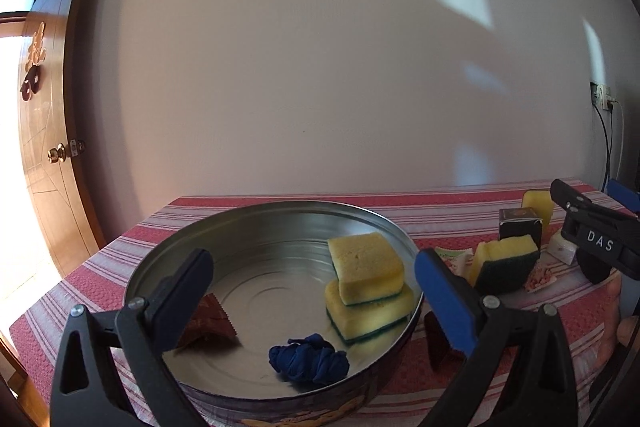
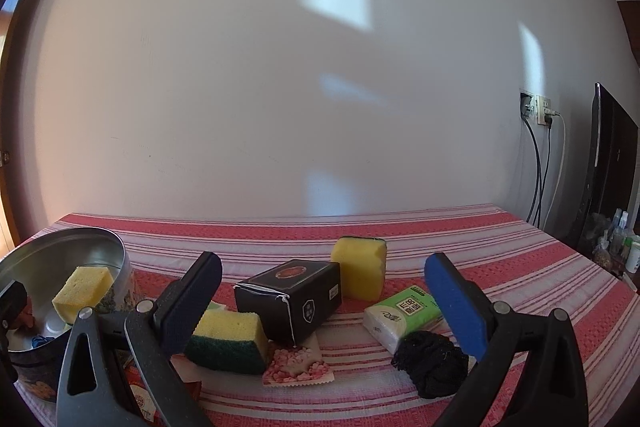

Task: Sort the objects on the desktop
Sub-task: 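Withdraw both tools from the tin and move the left tool toward the red packet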

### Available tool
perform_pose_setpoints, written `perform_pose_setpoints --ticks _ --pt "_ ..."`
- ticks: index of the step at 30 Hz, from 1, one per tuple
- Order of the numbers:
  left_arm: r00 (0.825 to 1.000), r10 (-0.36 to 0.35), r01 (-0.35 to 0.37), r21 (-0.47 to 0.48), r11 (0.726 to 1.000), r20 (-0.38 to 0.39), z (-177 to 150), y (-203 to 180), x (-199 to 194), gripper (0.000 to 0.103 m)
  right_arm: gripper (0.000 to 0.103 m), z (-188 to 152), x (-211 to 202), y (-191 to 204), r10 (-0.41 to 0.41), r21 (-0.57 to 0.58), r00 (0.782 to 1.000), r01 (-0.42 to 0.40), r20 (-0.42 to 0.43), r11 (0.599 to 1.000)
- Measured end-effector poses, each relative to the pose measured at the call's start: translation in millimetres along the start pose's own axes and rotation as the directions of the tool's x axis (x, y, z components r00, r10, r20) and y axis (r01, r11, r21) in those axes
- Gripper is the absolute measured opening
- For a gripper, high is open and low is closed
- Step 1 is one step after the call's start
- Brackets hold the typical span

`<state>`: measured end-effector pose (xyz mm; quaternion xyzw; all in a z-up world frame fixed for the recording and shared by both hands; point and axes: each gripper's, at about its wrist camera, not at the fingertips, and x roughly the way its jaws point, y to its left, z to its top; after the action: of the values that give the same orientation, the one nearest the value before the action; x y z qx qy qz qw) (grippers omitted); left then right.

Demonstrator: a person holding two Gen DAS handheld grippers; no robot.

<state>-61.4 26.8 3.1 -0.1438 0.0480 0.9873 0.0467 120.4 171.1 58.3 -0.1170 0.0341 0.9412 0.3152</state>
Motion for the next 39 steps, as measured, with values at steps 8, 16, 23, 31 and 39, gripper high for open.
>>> perform_pose_setpoints --ticks 8,16,23,31,39 --pt "1.000 -0.020 0.019 0.090 0.996 0.006 1 -19 -2 0.102 0.102 -1 0 -13 -0.017 0.004 1.000 0.017 -0.003 1.000" --pt "0.999 -0.047 0.044 0.173 0.984 0.016 1 -38 -7 0.102 0.102 -2 0 -32 -0.033 0.003 0.999 0.033 -0.019 0.999" --pt "0.995 -0.097 0.100 0.195 0.976 -0.024 2 -46 -2 0.102 0.102 -4 2 -64 -0.051 -0.031 0.996 0.048 -0.077 0.998" --pt "0.952 -0.245 0.277 0.173 0.945 -0.183 -4 -56 14 0.102 0.075 -19 32 -126 0.023 -0.010 0.934 -0.029 -0.356 1.000" --pt "0.932 -0.281 0.353 0.397 0.847 -0.229 -5 -92 1 0.102 0.073 -26 40 -121 0.171 0.014 0.881 -0.184 -0.442 0.983"
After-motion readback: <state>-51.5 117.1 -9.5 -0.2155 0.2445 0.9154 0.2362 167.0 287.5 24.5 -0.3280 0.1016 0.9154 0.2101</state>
